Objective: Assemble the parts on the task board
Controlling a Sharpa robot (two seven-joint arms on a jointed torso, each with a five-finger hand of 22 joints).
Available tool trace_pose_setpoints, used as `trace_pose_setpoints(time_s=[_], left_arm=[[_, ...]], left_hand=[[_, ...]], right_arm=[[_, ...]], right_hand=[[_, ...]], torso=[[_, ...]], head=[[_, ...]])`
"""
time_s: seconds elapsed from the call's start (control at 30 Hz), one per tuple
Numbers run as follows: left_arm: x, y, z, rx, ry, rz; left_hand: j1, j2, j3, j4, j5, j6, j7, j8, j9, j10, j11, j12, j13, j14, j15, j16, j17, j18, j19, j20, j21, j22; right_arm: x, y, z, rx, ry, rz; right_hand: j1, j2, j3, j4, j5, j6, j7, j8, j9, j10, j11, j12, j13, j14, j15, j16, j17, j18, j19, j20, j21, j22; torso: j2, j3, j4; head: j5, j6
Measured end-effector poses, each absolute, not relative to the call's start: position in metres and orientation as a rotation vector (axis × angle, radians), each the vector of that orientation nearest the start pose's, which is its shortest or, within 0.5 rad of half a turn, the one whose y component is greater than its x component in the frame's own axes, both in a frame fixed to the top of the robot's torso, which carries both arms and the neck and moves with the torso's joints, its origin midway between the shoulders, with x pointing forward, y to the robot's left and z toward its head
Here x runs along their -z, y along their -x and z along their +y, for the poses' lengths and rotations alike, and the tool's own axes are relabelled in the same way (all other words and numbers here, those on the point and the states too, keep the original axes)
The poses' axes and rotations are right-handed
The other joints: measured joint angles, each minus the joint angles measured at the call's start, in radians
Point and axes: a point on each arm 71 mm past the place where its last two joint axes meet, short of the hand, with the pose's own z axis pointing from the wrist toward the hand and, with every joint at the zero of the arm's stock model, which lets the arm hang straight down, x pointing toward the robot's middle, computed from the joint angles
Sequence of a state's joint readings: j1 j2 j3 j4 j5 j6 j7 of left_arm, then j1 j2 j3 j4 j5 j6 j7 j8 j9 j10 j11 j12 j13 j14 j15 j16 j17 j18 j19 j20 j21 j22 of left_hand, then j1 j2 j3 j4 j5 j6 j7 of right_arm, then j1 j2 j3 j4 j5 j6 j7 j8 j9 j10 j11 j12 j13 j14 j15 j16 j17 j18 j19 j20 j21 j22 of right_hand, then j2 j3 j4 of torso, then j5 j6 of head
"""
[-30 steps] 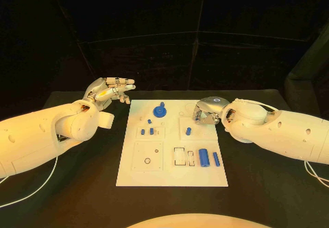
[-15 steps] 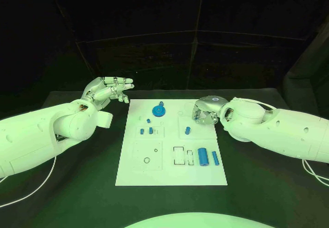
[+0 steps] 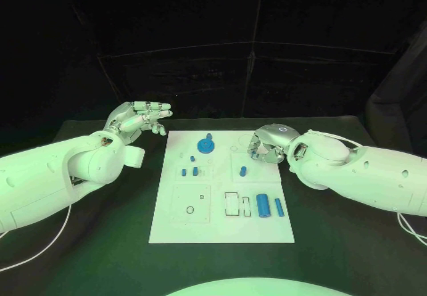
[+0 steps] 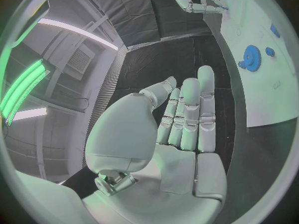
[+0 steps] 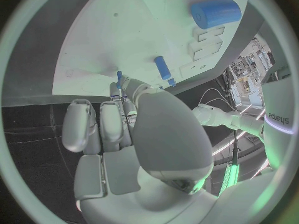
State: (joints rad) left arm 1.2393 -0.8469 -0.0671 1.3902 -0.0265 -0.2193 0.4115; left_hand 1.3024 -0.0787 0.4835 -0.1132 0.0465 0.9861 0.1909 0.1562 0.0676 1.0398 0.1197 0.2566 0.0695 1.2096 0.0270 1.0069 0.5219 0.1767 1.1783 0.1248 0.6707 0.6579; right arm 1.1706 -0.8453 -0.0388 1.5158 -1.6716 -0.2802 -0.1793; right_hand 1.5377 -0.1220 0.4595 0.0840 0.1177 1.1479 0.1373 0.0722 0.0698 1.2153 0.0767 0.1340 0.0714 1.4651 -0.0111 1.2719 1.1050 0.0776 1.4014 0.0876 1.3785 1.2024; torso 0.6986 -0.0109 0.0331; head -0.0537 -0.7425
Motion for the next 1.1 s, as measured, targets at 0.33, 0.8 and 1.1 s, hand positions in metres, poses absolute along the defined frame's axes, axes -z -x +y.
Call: trace_pose_setpoints(time_s=[0.33, 0.8, 1.1], left_arm=[[0.174, -0.515, 0.250, 1.507, 1.060, 1.389], [0.174, -0.514, 0.246, 1.515, 1.058, 1.393], [0.174, -0.514, 0.241, 1.525, 1.055, 1.398]], left_hand=[[0.000, 0.000, 0.001, -0.007, 0.000, 0.000, 0.000, 0.000, 0.000, 0.000, 0.000, 0.000, 0.000, -0.004, -0.004, 0.000, -0.001, 0.000, 0.000, 0.000, 0.000, 0.000], [0.000, 0.000, 0.001, -0.007, 0.000, 0.000, 0.000, 0.000, 0.000, 0.000, 0.000, 0.000, 0.000, -0.004, -0.004, 0.000, -0.001, 0.000, 0.000, 0.000, 0.000, 0.000], [0.000, 0.000, 0.001, -0.007, 0.000, -0.004, 0.004, 0.000, 0.000, 0.000, 0.000, 0.000, 0.000, -0.007, 0.000, 0.000, -0.002, 0.000, 0.000, 0.000, 0.000, 0.000]], right_arm=[[0.189, -0.470, -0.204, -0.528, 0.265, 1.623], [0.172, -0.435, -0.131, -0.772, 0.323, 1.567], [0.183, -0.426, -0.093, -0.852, 0.383, 1.578]], right_hand=[[-0.011, -0.010, 0.013, -0.011, -0.004, 0.000, 0.000, 0.000, 0.000, 0.000, 0.000, 0.000, 0.001, 0.000, 0.000, 0.000, 0.000, 0.000, 0.004, -0.004, 0.000, 0.002], [-0.025, -0.015, 0.028, -0.026, -0.007, 0.000, 0.000, 0.000, 0.000, 0.005, -0.005, -0.001, -0.001, 0.000, 0.000, 0.000, -0.002, 0.000, 0.004, -0.004, 0.004, 0.002], [-0.026, -0.016, 0.031, -0.029, -0.007, 0.000, 0.000, 0.000, 0.000, 0.005, -0.005, -0.001, 0.000, 0.000, 0.000, 0.004, -0.002, 0.000, 0.004, -0.004, 0.004, 0.003]], torso=[[-0.001, -0.0010, 0.0007], [0.000, -0.0023, 0.0015], [0.001, -0.0028, 0.0015]], head=[[0.001, 0.004], [0.038, 0.000], [0.065, -0.021]])
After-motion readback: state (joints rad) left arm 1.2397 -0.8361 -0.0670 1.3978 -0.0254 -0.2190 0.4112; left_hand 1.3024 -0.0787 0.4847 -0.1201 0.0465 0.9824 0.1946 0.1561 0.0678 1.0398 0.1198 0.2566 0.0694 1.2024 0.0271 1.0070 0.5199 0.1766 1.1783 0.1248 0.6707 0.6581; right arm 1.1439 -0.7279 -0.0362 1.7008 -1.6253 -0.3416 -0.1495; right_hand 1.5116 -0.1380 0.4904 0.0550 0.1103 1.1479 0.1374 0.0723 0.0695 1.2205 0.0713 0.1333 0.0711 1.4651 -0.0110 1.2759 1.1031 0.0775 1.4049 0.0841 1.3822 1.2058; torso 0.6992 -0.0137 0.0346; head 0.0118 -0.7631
